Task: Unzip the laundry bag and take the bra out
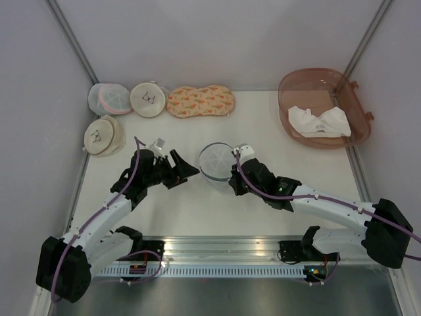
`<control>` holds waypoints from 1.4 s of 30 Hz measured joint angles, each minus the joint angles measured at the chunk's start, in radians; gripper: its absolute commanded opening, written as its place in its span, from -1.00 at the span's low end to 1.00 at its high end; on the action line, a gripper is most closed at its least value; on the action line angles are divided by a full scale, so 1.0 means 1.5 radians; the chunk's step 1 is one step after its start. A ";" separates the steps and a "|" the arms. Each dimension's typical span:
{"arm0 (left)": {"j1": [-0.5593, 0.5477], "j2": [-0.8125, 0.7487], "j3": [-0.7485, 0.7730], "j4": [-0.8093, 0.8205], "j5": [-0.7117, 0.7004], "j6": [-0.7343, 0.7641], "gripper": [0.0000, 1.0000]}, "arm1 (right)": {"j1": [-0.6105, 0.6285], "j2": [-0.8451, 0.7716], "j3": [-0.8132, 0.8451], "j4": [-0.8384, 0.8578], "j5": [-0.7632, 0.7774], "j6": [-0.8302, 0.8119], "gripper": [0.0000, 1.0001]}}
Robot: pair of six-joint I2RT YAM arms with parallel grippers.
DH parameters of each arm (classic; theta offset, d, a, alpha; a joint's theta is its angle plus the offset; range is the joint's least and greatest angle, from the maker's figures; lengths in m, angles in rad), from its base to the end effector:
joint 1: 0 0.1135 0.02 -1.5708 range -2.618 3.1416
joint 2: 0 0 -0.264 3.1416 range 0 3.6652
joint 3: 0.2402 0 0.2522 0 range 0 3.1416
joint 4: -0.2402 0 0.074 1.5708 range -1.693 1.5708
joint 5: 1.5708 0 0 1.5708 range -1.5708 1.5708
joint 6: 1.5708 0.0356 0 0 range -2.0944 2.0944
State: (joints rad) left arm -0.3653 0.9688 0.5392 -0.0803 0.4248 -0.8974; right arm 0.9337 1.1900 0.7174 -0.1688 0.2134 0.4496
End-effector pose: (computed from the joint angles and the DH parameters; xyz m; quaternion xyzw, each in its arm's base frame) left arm 0.1919 -0.0891 0.2317 -0.1188 0.8416 -0.4387 0.2919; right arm 0.1574 0.2001 0.2354 -0.1667 0.8744 0.2109 0.4039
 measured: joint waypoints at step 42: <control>-0.090 0.139 0.010 0.079 -0.019 -0.143 -0.96 | 0.056 0.078 0.024 0.085 -0.160 -0.007 -0.99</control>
State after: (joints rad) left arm -0.5003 1.1770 0.5541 0.0383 0.3962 -1.1114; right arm 1.0183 1.3067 0.7536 -0.0414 -0.0261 0.4397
